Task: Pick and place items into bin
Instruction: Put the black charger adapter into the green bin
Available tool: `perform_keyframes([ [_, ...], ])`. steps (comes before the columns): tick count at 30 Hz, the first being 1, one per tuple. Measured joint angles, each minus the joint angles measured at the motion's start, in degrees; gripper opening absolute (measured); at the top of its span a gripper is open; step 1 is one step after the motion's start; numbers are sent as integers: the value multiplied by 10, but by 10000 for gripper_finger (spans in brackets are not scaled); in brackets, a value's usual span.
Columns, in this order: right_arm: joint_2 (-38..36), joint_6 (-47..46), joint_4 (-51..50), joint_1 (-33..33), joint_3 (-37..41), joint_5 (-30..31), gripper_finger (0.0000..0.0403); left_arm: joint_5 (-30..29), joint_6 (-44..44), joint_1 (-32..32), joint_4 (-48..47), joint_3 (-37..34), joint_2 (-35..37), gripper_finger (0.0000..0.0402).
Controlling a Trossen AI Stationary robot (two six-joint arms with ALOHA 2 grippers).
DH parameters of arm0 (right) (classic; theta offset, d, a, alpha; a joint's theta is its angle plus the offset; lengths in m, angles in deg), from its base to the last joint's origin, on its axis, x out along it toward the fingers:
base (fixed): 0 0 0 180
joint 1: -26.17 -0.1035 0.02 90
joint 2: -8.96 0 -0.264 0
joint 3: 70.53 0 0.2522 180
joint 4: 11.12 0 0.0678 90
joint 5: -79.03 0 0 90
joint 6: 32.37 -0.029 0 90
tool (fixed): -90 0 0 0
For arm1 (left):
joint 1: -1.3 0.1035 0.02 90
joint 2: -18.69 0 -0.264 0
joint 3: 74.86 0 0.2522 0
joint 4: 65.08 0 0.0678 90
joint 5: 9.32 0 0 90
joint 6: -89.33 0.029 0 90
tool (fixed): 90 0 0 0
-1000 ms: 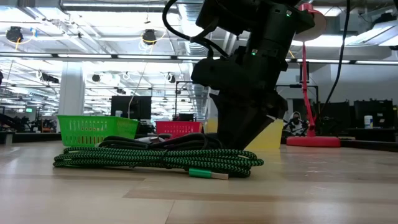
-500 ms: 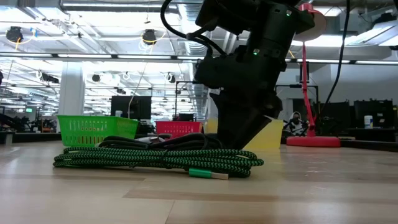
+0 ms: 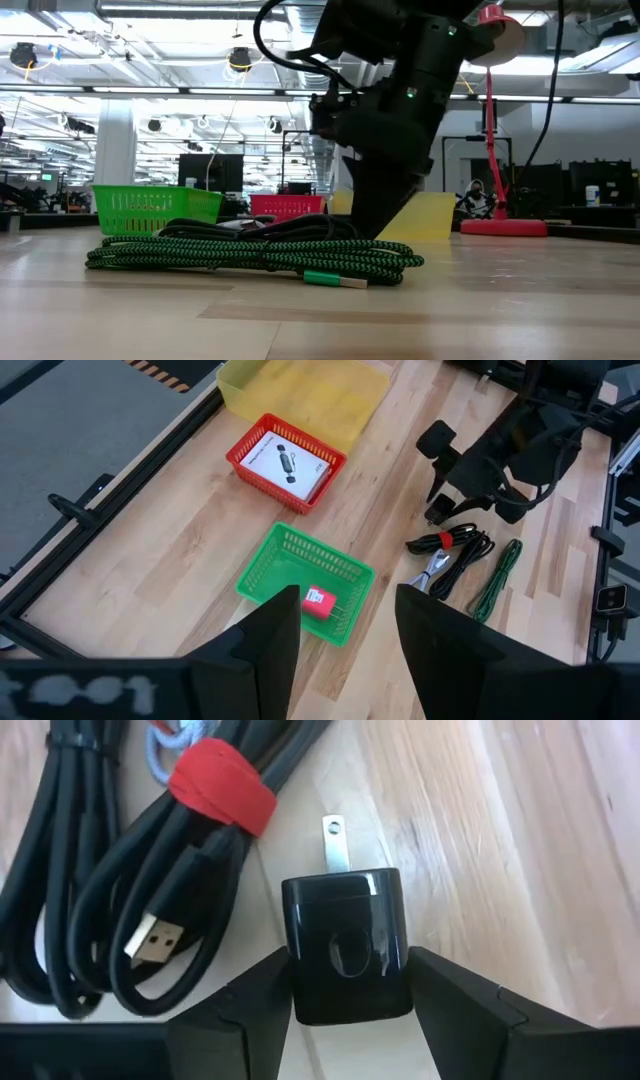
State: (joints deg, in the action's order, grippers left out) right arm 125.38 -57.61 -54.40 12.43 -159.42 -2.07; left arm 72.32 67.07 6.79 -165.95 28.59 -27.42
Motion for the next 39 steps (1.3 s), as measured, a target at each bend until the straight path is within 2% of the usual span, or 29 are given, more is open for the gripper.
perform_keyframes([
  [8, 0, 85, 2, 0, 0, 2, 191, 0, 0, 0, 0, 0, 0, 154],
  [14, 0, 119, 25, 0, 0, 5, 173, 0, 5, 0, 0, 0, 0, 154],
  [20, -1, 122, 33, 0, 0, 5, 148, 0, 5, 0, 0, 0, 0, 154],
  [24, -1, 110, 32, 0, 0, 9, 148, 0, 5, 0, 0, 0, 0, 154],
  [31, -1, 68, 13, 1, -5, 84, 141, 0, 5, 0, 0, 0, 0, 154],
  [39, -1, 80, 11, 28, -92, 178, 145, 0, 5, 0, 0, 0, 0, 154],
])
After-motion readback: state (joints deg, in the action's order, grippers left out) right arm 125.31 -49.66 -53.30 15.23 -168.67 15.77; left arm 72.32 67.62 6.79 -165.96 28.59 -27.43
